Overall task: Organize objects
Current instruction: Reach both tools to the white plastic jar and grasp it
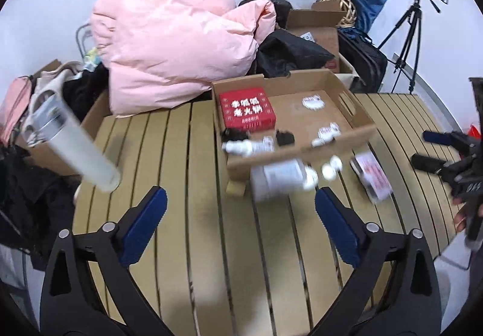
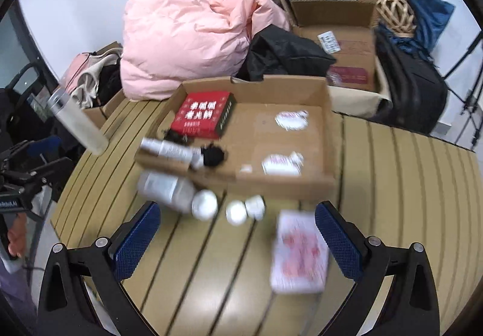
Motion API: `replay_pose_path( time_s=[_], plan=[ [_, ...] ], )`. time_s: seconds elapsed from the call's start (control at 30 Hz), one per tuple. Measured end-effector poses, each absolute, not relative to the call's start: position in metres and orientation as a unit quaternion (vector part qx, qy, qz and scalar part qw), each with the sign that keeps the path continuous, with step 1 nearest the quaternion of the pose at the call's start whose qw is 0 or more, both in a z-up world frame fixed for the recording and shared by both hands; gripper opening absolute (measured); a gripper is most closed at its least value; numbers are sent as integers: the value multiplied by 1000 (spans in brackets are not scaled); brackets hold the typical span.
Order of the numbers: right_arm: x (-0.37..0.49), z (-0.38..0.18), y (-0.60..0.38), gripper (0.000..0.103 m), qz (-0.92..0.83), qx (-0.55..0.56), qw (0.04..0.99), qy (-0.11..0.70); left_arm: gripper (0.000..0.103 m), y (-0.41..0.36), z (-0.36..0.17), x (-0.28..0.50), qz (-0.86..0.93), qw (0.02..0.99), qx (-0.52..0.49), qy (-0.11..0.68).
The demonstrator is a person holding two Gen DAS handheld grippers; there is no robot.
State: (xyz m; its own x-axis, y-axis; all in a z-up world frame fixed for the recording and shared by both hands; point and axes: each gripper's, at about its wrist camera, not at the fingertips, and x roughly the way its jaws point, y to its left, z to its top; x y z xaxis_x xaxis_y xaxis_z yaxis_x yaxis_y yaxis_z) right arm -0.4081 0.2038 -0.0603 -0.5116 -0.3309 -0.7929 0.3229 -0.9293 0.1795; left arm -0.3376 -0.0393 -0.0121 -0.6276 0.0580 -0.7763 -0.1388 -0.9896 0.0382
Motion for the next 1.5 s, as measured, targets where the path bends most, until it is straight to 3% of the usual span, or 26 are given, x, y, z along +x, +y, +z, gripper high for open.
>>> replay_pose_path(
  time_s=[0.07, 0.33, 0.57, 0.9, 1.03, 1.23, 1.37, 1.5],
  plan=[
    [-373, -49, 215, 103, -877, 442, 188, -4, 103, -45, -6, -301, 910, 49, -411, 33],
    [-235, -43, 241, 103, -895, 418, 154, -24, 103, -33, -22, -178, 914, 43, -404, 0],
    [-179, -74, 230, 103, -874, 455, 166, -38, 103, -20, -21, -165, 913, 50, -404, 13],
    [-180, -73, 230, 103, -882, 444, 151, -42, 103, -27, -35, -178, 915, 38, -401, -5],
    [-201, -86, 238, 103, -883, 433, 161, -84, 103, -25, -49, -214, 925, 40, -378, 10],
    [-263, -114, 214, 103, -860, 468, 190, -68, 103, -25, -72, -295, 916, 79, -392, 21],
    [-314, -134, 194, 102, -850, 473, 214, -89, 92, -27, -103, -339, 914, 87, -395, 35],
    [-364, -144, 162, 97, -853, 459, 237, -72, 90, -32, -136, -371, 898, 139, -418, 6]
  ],
)
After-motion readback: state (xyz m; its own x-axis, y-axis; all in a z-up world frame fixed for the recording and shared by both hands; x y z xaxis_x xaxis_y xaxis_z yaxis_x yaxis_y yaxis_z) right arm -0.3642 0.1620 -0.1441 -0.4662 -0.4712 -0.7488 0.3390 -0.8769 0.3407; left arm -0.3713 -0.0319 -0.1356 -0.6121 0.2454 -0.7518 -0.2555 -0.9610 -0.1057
